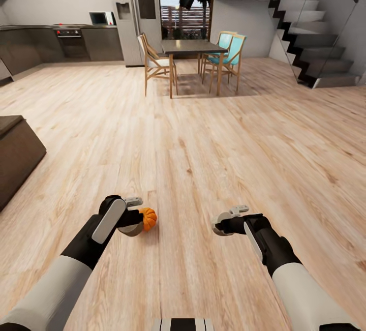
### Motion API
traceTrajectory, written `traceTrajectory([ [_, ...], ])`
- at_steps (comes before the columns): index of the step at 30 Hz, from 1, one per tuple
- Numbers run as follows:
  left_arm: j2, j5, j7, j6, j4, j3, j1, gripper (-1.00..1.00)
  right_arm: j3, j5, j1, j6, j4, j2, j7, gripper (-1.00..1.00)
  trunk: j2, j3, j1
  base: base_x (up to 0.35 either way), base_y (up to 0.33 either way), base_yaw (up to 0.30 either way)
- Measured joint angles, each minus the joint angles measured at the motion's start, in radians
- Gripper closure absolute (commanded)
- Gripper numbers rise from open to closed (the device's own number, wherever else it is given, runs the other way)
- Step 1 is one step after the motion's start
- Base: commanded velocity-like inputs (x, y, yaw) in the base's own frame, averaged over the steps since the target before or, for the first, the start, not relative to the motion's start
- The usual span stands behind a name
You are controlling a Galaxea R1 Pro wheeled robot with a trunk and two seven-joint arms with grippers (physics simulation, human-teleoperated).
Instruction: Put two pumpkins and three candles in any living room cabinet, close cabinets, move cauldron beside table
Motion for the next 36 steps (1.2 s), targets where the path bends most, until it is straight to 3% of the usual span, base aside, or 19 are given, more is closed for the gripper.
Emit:
traceTrajectory([
  [16,0.001,0.000,0.000,0.000,0.001,0.000,0.000,1.00,0.001,0.004,0.000,0.003,0.000,0.001,0.000,1.00,0.004,0.062,-0.007,0.000,0.000,0.004],
  [22,0.001,0.001,0.000,0.000,0.001,0.000,0.000,1.00,0.002,0.005,0.000,0.003,0.000,0.001,-0.002,1.00,0.005,0.085,-0.010,0.000,0.000,0.195],
  [36,0.000,0.000,0.000,0.000,0.003,0.000,0.000,1.00,0.000,0.003,0.000,0.001,0.000,0.001,-0.003,1.00,0.103,0.129,-0.063,0.000,0.000,0.284],
])
